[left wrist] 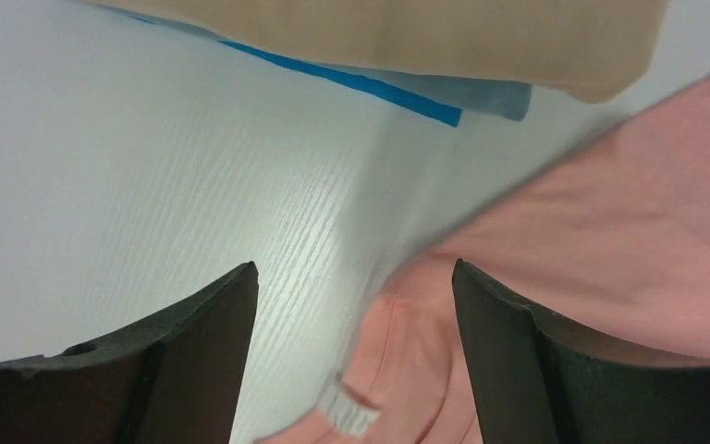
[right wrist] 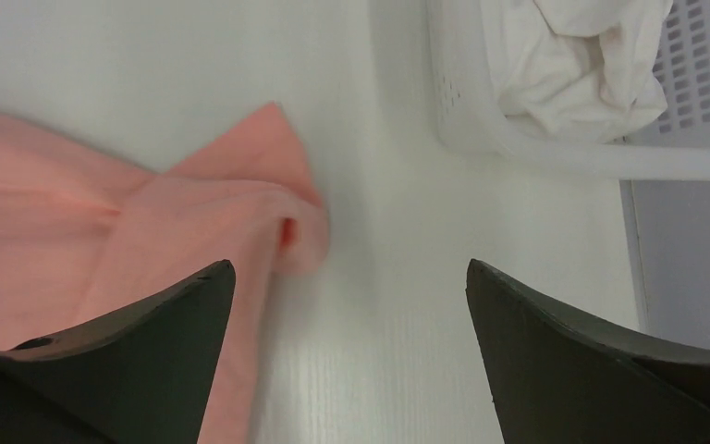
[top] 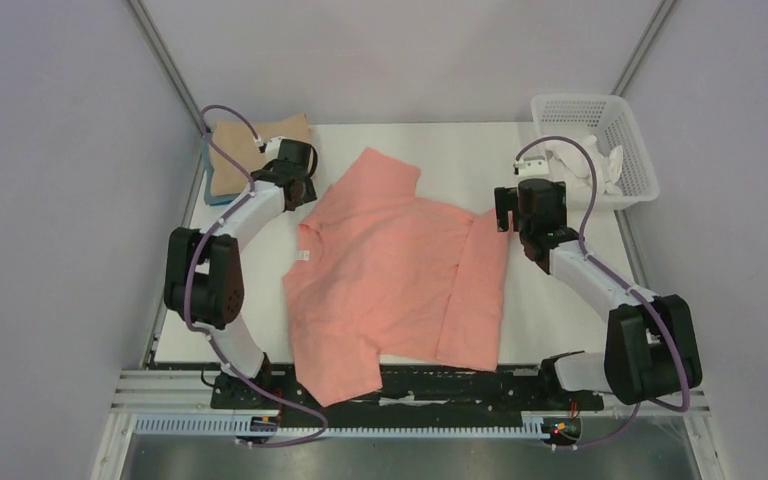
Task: Fold and stack the t-shirts
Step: Flatten out the tshirt
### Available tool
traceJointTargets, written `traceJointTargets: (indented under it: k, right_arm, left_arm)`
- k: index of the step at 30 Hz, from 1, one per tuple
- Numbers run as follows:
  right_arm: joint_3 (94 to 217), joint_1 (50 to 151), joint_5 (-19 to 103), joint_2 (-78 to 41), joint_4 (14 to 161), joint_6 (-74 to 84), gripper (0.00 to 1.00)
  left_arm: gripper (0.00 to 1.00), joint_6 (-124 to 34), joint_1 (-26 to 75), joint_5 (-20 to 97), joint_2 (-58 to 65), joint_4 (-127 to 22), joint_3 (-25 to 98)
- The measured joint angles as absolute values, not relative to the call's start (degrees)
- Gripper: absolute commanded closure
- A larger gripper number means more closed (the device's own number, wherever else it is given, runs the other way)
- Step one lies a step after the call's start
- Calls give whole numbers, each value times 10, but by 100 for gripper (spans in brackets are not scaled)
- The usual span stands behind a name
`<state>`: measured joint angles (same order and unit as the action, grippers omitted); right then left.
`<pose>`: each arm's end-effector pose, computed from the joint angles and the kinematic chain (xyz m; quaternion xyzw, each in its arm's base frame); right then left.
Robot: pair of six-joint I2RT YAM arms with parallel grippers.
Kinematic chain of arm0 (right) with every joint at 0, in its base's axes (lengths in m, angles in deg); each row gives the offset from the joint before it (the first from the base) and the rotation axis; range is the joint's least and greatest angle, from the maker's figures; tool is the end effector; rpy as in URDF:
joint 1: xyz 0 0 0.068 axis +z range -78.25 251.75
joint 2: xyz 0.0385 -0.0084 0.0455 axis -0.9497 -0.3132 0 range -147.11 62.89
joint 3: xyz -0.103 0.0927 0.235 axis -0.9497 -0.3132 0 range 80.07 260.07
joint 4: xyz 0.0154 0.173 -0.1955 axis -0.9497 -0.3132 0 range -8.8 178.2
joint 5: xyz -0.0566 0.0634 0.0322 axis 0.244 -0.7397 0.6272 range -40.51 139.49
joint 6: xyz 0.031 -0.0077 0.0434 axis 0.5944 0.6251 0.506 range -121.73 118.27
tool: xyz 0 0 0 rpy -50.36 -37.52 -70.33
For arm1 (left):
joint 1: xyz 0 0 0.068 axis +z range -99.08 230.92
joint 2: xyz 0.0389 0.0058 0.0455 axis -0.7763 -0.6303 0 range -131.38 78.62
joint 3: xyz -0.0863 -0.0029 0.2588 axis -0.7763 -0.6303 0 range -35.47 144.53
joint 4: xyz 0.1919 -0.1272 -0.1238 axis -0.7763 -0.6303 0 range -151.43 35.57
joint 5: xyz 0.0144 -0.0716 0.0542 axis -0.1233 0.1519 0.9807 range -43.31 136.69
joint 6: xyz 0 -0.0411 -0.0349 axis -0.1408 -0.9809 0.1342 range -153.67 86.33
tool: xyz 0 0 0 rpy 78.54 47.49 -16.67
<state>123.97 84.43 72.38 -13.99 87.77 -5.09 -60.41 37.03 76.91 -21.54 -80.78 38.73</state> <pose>0.2835 0.0496 0.2288 -0.0272 0.8677 -0.1364 0.4772 0.3704 -0.0733 0.2371 -0.1858 0.8985 0.1231 0.3781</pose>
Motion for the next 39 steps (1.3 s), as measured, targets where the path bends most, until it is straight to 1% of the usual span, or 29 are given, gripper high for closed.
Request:
traceJointTargets:
  k: [4, 8, 10, 12, 15, 17, 20, 26, 31, 35, 39]
  right_arm:
    - [1240, 863, 713, -112, 888, -37, 2]
    - [1247, 934, 728, -96, 888, -28, 2]
    - [1256, 957, 727, -105, 882, -27, 2]
    - [1257, 966, 718, -114, 879, -20, 2]
    - [1257, 992, 721, -142, 868, -13, 2]
    - [1260, 1020, 729, -175, 852, -13, 2]
    - [1262, 1043, 740, -223, 828, -9, 2]
    - [1262, 1040, 777, -288, 789, 9, 2]
    - [1264, 1029, 806, -292, 789, 30, 2]
    - [1245, 990, 818, -274, 787, 57, 2]
    - [1193, 938, 840, -204, 762, 82, 2]
  left_arm:
    - [17, -617, 369, 727, -179, -803, 373]
    - [16, -630, 354, 645, -102, -744, 318]
    - [16, -634, 345, 609, -90, -714, 297]
    - [16, -637, 336, 575, -104, -692, 285]
    - [16, -642, 328, 529, -159, -673, 289]
    - [16, -647, 328, 495, -208, -673, 302]
    - [16, -656, 329, 474, -253, -673, 307]
    - [15, -680, 340, 456, -276, -656, 296]
    - [14, -693, 368, 410, -262, -604, 260]
    - [14, -706, 392, 368, -246, -556, 220]
    - [14, -712, 400, 349, -243, -544, 211]
